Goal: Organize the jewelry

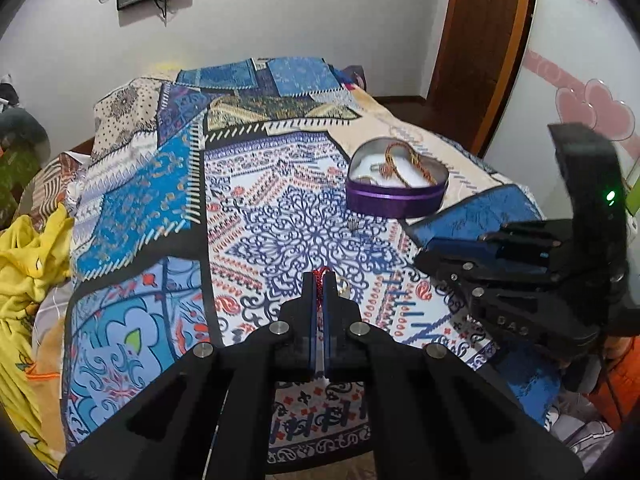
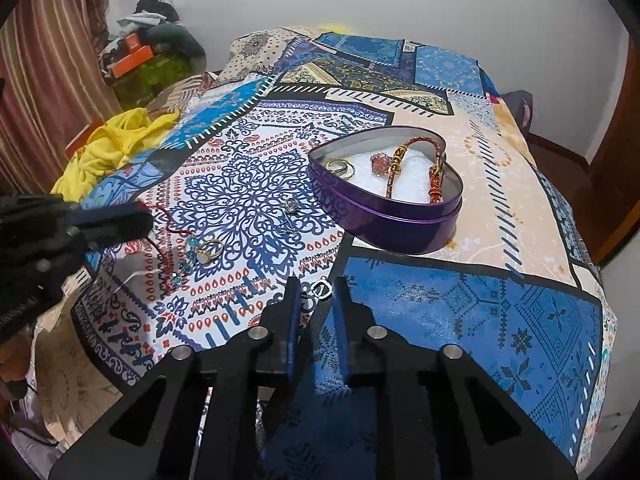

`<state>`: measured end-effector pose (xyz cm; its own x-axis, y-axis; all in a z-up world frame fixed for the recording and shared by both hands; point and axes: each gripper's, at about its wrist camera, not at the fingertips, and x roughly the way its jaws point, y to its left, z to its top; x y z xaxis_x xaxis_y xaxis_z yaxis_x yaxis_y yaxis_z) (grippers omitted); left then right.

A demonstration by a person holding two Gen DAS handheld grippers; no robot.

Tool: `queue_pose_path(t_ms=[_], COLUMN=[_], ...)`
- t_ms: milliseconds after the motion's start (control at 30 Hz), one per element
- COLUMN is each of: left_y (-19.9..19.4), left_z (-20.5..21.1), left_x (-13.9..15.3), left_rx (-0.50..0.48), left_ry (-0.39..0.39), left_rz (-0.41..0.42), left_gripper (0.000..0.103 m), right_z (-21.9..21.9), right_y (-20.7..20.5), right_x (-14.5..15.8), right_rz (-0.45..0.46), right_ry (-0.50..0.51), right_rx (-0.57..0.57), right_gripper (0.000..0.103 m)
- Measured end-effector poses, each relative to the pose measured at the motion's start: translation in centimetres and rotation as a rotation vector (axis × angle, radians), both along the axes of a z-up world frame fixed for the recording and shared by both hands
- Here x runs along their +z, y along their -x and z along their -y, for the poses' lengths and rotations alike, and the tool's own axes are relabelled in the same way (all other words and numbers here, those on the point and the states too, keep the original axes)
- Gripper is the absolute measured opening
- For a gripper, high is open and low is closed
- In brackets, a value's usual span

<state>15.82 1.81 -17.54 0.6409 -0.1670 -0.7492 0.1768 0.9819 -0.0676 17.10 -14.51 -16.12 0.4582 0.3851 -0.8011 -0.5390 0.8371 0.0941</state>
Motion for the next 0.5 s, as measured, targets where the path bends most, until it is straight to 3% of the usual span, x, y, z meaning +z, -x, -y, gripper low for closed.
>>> queue_pose_path(t_ms=[500], left_y=[-0.4], left_z=[-0.8], left_x=[1.6], left_rx=[0.036], left_ry=[0.034], left_rz=[0.031], left_gripper=[0.001], right_z=[-0.6], right_y=[0.0], right_x=[0.1], right_rz=[0.034], right_ry=[0.038], right_rx=[-0.003], right_gripper=[0.01])
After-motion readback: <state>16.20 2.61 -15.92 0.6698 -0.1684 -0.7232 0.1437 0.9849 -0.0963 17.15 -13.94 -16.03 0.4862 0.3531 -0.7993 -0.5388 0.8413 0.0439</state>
